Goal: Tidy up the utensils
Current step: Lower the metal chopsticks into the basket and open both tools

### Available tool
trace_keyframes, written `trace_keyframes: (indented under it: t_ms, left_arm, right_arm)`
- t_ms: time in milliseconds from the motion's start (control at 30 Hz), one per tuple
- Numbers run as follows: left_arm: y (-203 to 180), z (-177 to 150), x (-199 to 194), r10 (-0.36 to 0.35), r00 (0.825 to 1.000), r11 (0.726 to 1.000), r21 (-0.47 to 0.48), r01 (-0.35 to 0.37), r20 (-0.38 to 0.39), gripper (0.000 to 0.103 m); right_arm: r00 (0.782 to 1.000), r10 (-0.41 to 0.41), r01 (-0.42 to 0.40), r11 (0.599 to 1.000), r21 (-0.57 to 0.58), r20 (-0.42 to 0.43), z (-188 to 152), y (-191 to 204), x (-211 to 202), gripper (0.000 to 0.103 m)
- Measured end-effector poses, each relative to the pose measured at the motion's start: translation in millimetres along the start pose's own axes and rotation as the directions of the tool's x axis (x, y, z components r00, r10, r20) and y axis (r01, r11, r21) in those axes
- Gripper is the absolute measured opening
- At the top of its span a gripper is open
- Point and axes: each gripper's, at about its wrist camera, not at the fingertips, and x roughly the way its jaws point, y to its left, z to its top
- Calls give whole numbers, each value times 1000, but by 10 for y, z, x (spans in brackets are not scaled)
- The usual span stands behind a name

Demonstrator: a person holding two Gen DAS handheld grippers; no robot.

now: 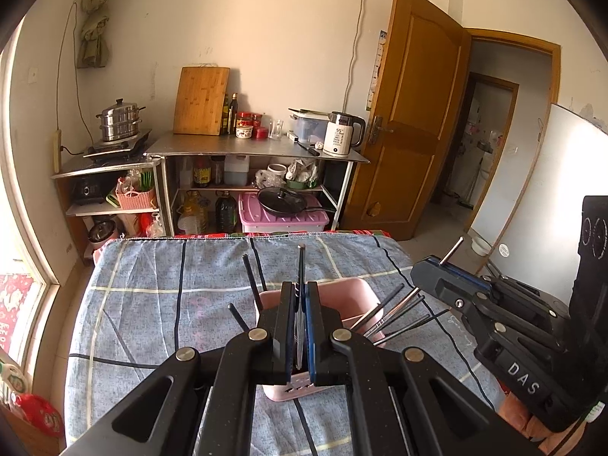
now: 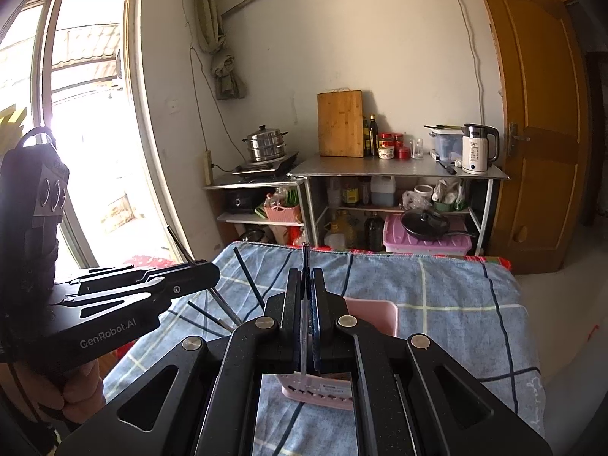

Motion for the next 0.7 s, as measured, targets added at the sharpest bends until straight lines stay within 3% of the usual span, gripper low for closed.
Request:
trace_keyframes:
  t_ms: [700]
  left_arm:
    - [112,-408,520,9,994,1000,-17,-11,-110,5]
  right_arm:
    - [990,11,-10,1000,4,-141,-387,-65,476,4]
